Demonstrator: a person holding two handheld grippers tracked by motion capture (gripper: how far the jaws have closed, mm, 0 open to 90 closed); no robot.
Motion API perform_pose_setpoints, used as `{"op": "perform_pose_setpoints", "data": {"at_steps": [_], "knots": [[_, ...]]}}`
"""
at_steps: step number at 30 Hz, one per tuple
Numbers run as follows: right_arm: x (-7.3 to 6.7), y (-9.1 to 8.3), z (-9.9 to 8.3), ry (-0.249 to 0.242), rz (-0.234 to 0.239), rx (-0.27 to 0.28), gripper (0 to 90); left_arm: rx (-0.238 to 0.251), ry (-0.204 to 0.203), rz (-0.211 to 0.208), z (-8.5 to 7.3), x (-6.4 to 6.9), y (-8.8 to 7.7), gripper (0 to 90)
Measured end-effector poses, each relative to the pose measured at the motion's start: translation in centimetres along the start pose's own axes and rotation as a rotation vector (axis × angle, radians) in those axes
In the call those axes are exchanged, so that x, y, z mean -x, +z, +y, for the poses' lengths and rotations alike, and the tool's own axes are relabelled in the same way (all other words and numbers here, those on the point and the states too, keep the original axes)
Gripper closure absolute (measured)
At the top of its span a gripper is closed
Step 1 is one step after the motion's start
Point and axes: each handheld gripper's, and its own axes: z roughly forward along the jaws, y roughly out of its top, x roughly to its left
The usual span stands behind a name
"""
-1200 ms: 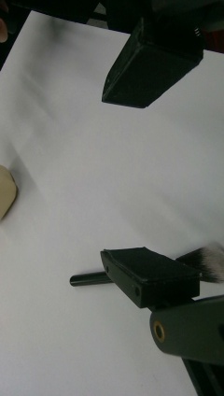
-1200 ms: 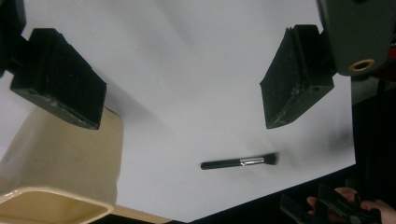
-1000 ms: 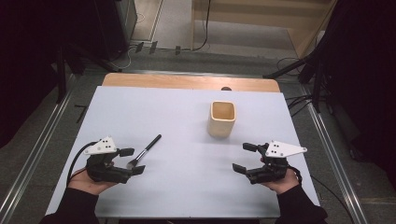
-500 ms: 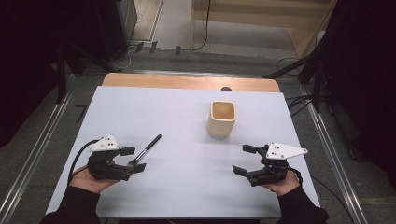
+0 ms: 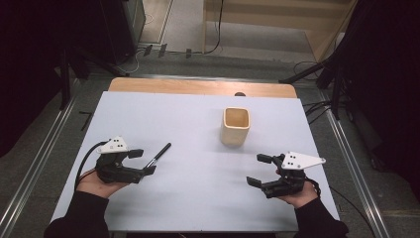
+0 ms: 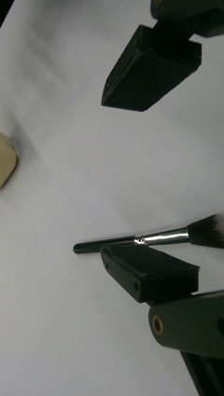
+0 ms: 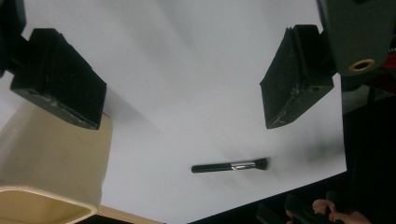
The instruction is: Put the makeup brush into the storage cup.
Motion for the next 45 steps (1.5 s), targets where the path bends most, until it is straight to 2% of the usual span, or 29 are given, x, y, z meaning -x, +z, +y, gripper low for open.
{"op": "perform_pose_setpoints", "data": {"at_steps": [6, 7, 10, 21, 32, 42, 43, 45], "knots": [[0.0, -0.2, -0.2, 0.007, -0.009, -0.006, 15.1, 0.014, -0.009, 0.022, 0.4, -0.5, 0.5, 23.5], [-0.1, -0.5, -0.3, 0.006, -0.013, -0.002, 15.1, 0.020, -0.008, 0.039, 0.7, -0.6, 0.7, 23.5], [-0.1, -0.7, -0.3, 0.009, -0.022, 0.007, 15.0, 0.041, -0.014, 0.054, 1.2, -0.7, 1.0, 23.5], [-0.1, -0.8, -0.4, 0.011, -0.029, 0.006, 15.3, 0.064, -0.029, 0.076, 1.9, -1.1, 1.9, 23.6], [-0.2, -0.9, -0.4, 0.013, -0.027, 0.005, 15.4, 0.080, -0.023, 0.094, 2.9, -1.5, 3.0, 24.1], [-0.3, -1.0, -0.4, 0.008, -0.030, 0.003, 15.7, 0.023, -0.008, 0.100, 3.3, -1.4, 3.7, 26.0], [-0.3, -1.0, -0.4, 0.007, -0.030, 0.005, 15.8, -0.009, -0.005, 0.103, 3.5, -1.5, 3.8, 26.1], [-0.3, -1.0, -0.4, 0.003, -0.028, 0.004, 15.9, -0.035, -0.004, 0.101, 3.8, -1.4, 3.8, 26.6]]}}
